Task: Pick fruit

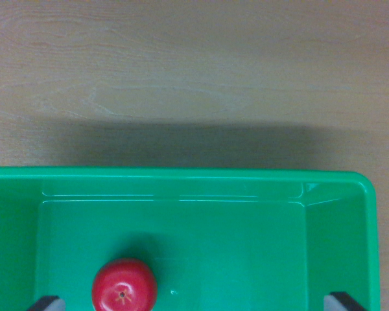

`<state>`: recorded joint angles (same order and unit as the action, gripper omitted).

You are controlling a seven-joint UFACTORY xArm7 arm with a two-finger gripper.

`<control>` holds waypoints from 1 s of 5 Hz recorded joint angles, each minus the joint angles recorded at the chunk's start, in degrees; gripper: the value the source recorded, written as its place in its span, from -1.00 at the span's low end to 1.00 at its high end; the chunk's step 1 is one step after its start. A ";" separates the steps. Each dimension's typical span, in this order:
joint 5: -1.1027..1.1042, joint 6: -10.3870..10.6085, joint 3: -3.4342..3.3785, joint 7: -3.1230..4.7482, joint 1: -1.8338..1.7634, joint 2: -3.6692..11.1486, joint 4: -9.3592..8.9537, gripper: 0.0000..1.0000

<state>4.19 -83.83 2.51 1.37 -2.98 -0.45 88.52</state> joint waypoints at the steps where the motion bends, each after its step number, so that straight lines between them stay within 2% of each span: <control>1: 0.00 0.00 0.00 0.00 0.00 0.00 0.00 -1.00; 2: -0.03 1.94 0.03 0.21 -0.29 0.73 -1.80 -1.00; 3: -0.03 1.94 0.03 0.21 -0.29 0.73 -1.80 -1.00; 4: -0.05 4.01 0.06 0.44 -0.61 1.52 -3.71 -1.00; 5: -0.05 4.01 0.06 0.44 -0.61 1.52 -3.71 -1.00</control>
<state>4.14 -79.82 2.57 1.80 -3.59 1.06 84.82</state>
